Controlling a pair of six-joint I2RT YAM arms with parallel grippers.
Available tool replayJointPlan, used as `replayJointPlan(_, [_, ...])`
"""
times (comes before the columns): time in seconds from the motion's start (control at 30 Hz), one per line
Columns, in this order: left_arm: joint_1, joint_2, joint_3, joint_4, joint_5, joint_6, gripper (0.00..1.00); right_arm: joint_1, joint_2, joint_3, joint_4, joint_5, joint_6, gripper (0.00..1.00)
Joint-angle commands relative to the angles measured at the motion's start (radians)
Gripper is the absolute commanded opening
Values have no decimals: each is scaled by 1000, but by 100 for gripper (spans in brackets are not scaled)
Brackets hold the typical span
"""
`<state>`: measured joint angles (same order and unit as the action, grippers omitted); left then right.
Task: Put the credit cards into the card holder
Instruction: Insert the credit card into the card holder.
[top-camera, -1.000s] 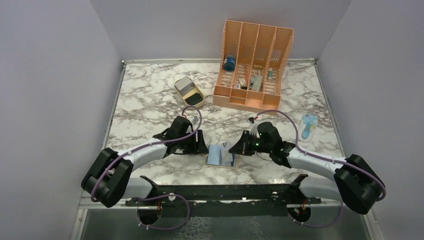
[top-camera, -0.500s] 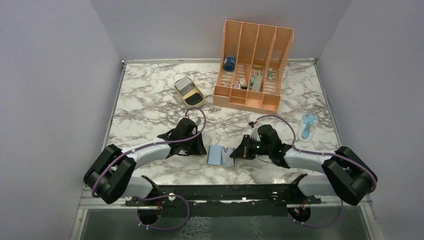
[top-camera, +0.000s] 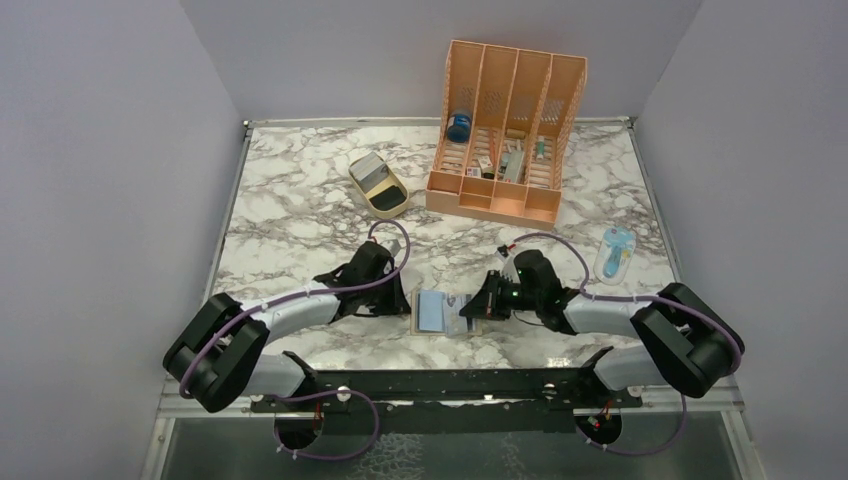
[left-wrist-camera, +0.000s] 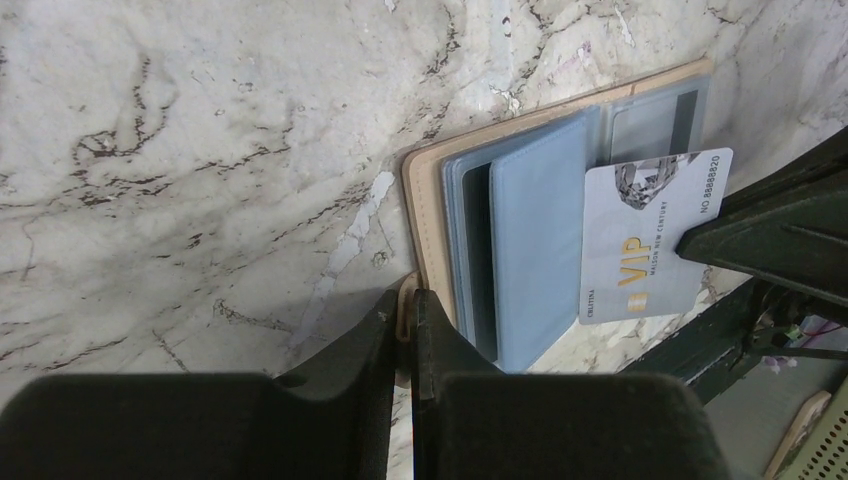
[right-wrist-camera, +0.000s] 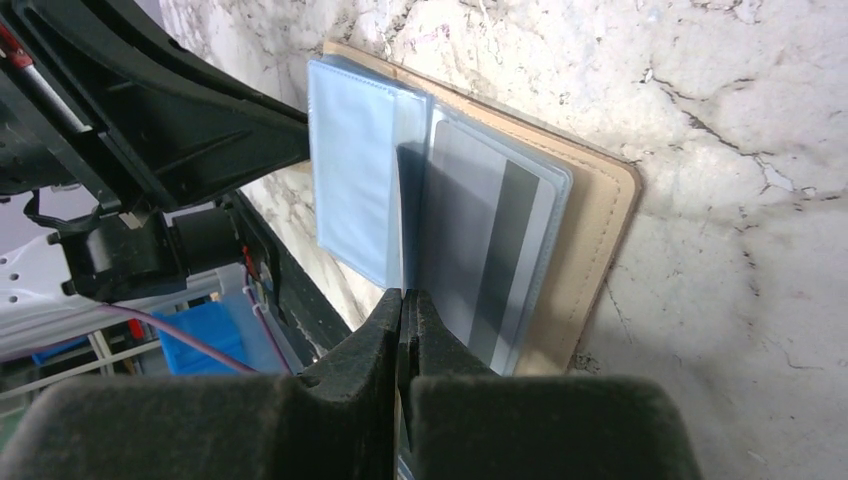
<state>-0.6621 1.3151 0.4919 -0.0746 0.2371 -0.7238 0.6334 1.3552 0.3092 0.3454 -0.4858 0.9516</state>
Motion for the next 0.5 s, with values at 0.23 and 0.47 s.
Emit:
replayJointPlan(0.23, [-16,-24,-44,-12,-25,-14,10,-21,58,-20,131,-69,42,1])
replayJointPlan(0.47, [-20,-20,-43,-9,-24,-15,10,-24,96,-18,193,-115,47,1])
